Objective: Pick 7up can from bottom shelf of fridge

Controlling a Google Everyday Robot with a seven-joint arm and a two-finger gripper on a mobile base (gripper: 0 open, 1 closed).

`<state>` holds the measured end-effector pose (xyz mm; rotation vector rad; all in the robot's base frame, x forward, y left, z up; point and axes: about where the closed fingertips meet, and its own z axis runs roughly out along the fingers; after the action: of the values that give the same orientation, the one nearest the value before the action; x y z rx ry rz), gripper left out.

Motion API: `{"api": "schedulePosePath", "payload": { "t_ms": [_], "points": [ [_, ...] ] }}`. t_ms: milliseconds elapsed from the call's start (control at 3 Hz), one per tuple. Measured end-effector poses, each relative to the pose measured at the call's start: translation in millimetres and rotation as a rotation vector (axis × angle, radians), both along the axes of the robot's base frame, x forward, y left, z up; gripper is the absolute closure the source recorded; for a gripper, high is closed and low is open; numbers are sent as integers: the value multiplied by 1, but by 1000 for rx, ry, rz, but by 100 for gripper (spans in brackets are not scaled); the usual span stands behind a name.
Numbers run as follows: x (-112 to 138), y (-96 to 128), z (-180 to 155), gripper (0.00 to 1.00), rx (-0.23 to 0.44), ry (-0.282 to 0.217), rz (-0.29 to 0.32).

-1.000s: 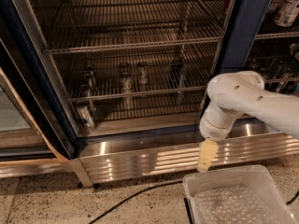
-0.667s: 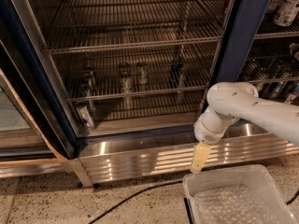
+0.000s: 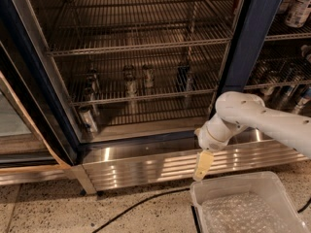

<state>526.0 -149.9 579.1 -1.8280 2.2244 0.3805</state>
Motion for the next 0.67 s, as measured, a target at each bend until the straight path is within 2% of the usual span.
{"api": "schedulePosePath", "payload": {
  "t_ms": [333, 667],
  "points": [
    [12, 13, -14, 0, 72, -21, -21],
    [41, 38, -28, 0, 207, -65, -57]
  ]
}}
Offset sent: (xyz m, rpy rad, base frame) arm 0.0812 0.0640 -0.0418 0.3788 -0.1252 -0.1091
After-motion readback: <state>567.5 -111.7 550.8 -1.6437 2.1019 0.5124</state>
